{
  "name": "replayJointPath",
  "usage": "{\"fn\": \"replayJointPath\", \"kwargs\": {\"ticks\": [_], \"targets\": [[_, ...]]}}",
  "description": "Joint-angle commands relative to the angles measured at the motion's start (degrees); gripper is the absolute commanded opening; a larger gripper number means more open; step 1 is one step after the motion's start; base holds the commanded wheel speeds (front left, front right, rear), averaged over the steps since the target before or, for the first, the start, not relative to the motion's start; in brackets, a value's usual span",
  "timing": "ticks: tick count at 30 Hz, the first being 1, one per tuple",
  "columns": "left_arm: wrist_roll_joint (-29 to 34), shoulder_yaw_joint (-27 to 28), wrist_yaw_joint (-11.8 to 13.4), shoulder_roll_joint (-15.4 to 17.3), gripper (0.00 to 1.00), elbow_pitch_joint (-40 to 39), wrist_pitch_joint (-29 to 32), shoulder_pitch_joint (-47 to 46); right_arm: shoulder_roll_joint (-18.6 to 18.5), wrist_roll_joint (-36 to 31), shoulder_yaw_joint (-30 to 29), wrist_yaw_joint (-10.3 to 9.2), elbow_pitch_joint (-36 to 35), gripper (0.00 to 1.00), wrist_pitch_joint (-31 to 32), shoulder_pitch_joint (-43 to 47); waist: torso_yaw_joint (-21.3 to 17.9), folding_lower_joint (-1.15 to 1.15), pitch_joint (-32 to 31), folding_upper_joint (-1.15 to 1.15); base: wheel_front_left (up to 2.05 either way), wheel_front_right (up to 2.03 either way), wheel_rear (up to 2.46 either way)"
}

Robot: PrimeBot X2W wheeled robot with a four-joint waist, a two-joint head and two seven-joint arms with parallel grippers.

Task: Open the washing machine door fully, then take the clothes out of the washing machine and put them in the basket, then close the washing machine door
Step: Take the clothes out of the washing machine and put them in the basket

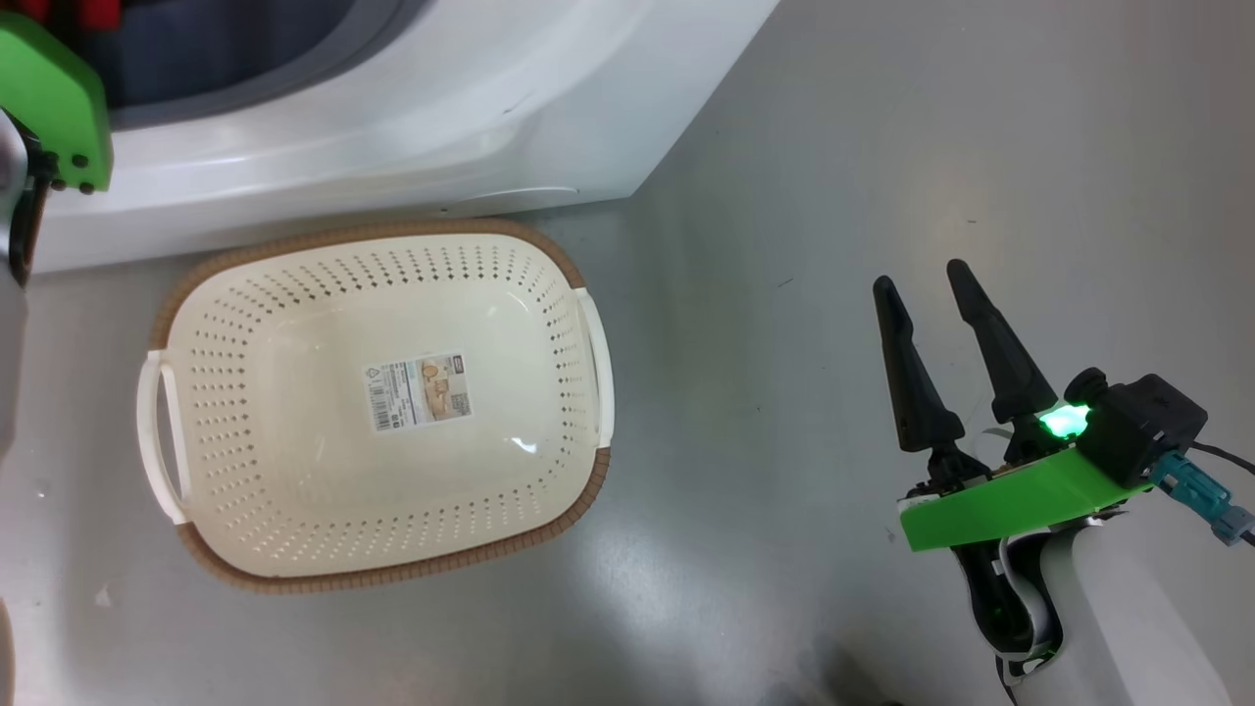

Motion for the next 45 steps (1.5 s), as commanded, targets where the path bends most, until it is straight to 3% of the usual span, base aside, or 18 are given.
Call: {"fn": "replayJointPath", "kwargs": {"ticks": [1, 3, 4, 13, 22, 30, 45], "targets": [[0.7, 0.3, 0.4, 3.0, 0.29, -0.7, -0.2, -1.4, -0.3, 0.7, 1.4, 0.36, -1.4, 1.0, -0.4, 0.2, -0.1, 0.0, -0.1, 0.0, 0.0, 0.0, 0.0], [0.6, 0.1, 0.3, 3.1, 0.06, -0.6, -0.1, -1.4, -0.3, 0.7, 1.5, 0.36, -1.4, 1.0, -0.4, 0.1, -0.3, 0.0, -0.1, 0.0, 0.0, 0.0, 0.0], [0.6, -0.1, 0.2, 3.1, 0.0, -0.5, -0.1, -1.4, -0.3, 0.7, 1.5, 0.36, -1.5, 1.0, -0.4, 0.1, -0.3, 0.0, -0.2, 0.0, 0.0, 0.0, 0.0], [-0.6, 0.0, 0.1, 2.5, 0.0, -0.2, -2.1, -1.3, -0.3, 0.4, 1.0, 0.36, -1.5, 1.0, -0.4, 0.1, 0.4, 0.0, -0.5, 0.0, 0.0, 0.0, 0.0], [-6.0, 4.2, -0.7, -0.1, 0.0, -2.7, -6.1, 2.4, -0.3, -0.6, -0.7, 0.36, -0.9, 1.0, -0.4, 0.7, 3.2, 0.0, -3.3, 0.0, 0.0, 0.0, 0.0], [-7.6, 11.3, -0.1, -0.8, 0.0, -21.4, -6.3, 14.0, -0.3, -1.6, -2.3, 0.36, -0.7, 1.0, -0.4, 1.7, 5.4, 0.0, -6.1, 0.0, 0.0, 0.0, 0.0], [-3.0, 23.8, -2.0, -8.2, 0.0, -47.7, -6.3, 34.0, -0.3, -3.2, -3.8, 0.36, -0.5, 1.0, -0.4, 3.3, 8.5, 0.0, -8.9, 0.0, 0.0, 0.0, 0.0]]}}
